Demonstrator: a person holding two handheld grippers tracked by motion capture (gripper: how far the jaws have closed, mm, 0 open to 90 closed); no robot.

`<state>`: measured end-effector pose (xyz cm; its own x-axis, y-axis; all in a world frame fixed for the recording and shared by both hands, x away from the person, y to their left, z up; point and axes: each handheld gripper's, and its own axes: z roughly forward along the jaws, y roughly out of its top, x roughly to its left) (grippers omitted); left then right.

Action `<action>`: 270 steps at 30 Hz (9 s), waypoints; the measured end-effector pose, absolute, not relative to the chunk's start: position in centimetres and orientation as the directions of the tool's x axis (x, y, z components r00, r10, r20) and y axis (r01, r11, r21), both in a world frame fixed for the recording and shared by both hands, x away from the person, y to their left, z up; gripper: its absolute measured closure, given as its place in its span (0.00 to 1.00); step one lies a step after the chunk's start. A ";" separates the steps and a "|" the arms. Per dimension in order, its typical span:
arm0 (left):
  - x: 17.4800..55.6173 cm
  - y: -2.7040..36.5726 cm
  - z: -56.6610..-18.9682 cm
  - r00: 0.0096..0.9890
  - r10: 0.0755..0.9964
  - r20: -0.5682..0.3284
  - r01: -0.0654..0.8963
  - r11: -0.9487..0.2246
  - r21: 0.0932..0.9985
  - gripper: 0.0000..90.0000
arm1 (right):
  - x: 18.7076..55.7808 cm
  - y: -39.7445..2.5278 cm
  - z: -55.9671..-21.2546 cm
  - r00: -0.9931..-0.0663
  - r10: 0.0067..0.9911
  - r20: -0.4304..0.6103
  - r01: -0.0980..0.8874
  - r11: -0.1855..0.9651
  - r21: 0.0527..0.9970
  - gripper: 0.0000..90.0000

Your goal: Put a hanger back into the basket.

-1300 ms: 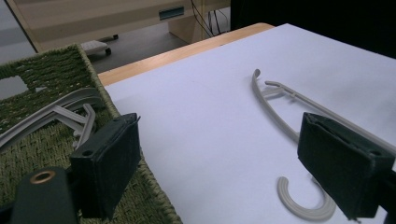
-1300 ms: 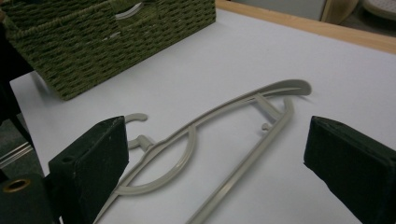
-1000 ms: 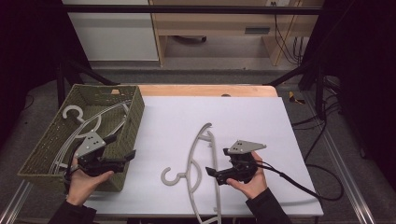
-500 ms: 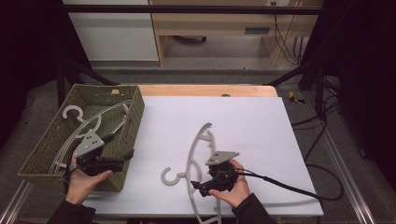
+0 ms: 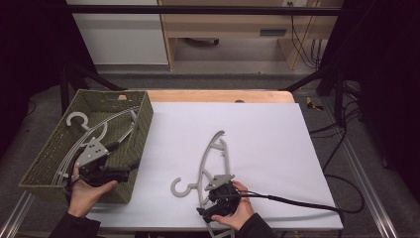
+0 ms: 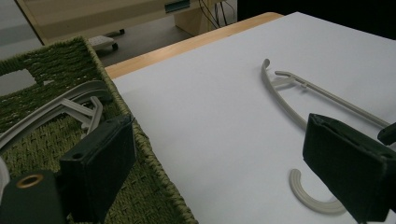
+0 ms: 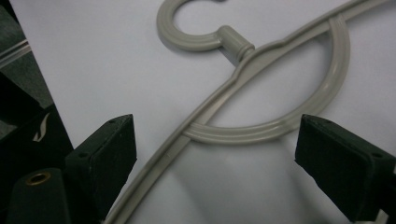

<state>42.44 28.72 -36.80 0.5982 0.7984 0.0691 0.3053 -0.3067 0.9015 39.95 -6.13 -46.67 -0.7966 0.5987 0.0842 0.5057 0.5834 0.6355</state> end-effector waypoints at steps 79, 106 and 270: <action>42.4 27.6 -37.3 0.619 0.781 0.082 0.323 -0.348 0.880 0.11 | 40.2 -13.1 -46.3 -0.625 0.779 0.050 0.676 0.508 0.534 0.84; 42.2 27.7 -37.0 0.626 0.776 0.083 0.312 -0.346 0.885 0.11 | 41.0 -15.6 -46.3 -0.721 0.693 0.018 0.578 0.587 0.566 0.79; 41.7 15.4 -38.3 0.761 0.497 0.416 0.171 -0.773 0.610 0.91 | 43.0 -24.4 -39.5 -0.678 0.722 0.136 0.441 0.251 0.862 0.25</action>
